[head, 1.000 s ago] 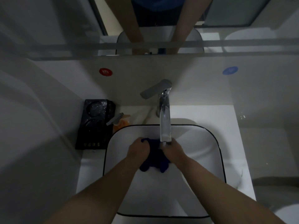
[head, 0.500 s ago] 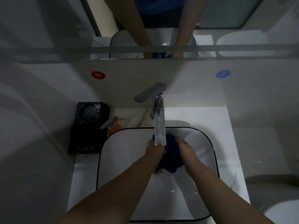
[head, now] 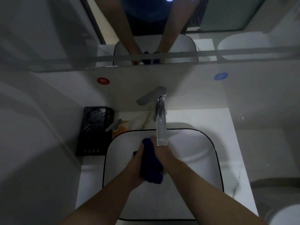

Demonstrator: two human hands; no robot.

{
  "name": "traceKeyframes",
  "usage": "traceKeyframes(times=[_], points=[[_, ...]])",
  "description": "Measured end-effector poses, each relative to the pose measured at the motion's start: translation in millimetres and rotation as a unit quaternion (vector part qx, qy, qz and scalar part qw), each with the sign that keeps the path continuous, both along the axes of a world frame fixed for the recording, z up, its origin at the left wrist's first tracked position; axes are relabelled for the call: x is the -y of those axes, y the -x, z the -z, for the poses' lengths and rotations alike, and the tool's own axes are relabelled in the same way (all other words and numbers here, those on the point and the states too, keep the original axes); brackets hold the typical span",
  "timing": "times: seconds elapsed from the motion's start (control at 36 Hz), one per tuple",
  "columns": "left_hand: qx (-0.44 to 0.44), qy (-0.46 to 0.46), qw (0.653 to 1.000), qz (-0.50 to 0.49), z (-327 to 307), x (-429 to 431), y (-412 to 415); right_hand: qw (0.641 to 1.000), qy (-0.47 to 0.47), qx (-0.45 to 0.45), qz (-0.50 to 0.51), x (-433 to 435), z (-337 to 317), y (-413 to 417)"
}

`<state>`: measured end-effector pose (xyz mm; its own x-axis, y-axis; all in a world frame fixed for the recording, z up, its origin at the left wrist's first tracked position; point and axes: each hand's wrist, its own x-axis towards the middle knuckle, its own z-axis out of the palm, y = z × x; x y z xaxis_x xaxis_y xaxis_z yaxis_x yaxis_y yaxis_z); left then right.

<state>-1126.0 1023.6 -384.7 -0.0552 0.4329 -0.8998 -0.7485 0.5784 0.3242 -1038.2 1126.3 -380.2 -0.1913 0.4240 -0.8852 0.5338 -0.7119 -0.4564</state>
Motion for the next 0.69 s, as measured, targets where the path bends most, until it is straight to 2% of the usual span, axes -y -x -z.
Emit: traceKeyframes(times=[0.06, 0.17, 0.22, 0.28, 0.33, 0.36, 0.39, 0.42, 0.44, 0.47, 0.53, 0.58, 0.64, 0.69], points=[[0.015, -0.015, 0.999, 0.028, -8.5, 1.2, -4.4, 0.997, -0.005, -0.044, 0.066, 1.6, -7.0, 0.2], [0.024, -0.010, 1.000, 0.002, -11.1, -5.0, -10.8, 0.999, -0.032, -0.023, 0.023, -6.9, -18.5, -7.9], [-0.036, 0.004, 0.998, 0.047, -13.1, -11.5, -14.0, 0.998, -0.057, -0.001, 0.004, -15.9, -20.8, -13.7], [-0.158, 0.008, 0.978, 0.133, -13.5, -18.5, -15.9, 0.998, -0.056, 0.013, -0.019, -22.7, -28.0, -23.8], [-0.298, -0.034, 0.922, 0.244, -16.9, -19.0, -15.3, 0.991, -0.097, 0.042, -0.083, -32.2, -29.1, -37.6], [-0.379, -0.066, 0.861, 0.332, -20.1, -17.0, -14.2, 0.997, -0.058, 0.038, -0.027, -34.1, -34.8, -43.0], [-0.466, -0.076, 0.775, 0.420, -19.6, -14.0, -13.3, 0.997, -0.051, 0.049, 0.008, -35.3, -40.6, -45.5], [-0.521, -0.082, 0.705, 0.475, -17.6, -10.2, -12.2, 0.995, -0.071, 0.068, -0.010, -36.9, -42.4, -49.4], [-0.529, -0.081, 0.681, 0.500, -16.9, -7.4, -12.5, 0.991, -0.085, 0.088, -0.051, -37.7, -49.2, -50.9], [-0.502, -0.084, 0.700, 0.501, -18.1, -4.9, -14.3, 0.987, -0.116, 0.095, -0.059, -39.2, -53.7, -53.0], [-0.416, -0.083, 0.772, 0.473, -22.1, 0.0, -18.8, 0.966, -0.229, 0.117, -0.036, -40.4, -63.2, -54.0], [-0.365, -0.095, 0.808, 0.452, -26.0, 4.8, -25.0, 0.931, -0.359, 0.072, -0.008, -37.3, -86.6, -45.2], [-0.349, -0.066, 0.840, 0.411, -28.9, 12.4, -27.6, 0.869, -0.495, -0.005, -0.009, -34.7, -109.8, -29.6], [-0.350, -0.046, 0.859, 0.371, -28.7, 19.5, -29.3, 0.796, -0.593, -0.085, -0.079, -35.5, -129.0, -12.0]])
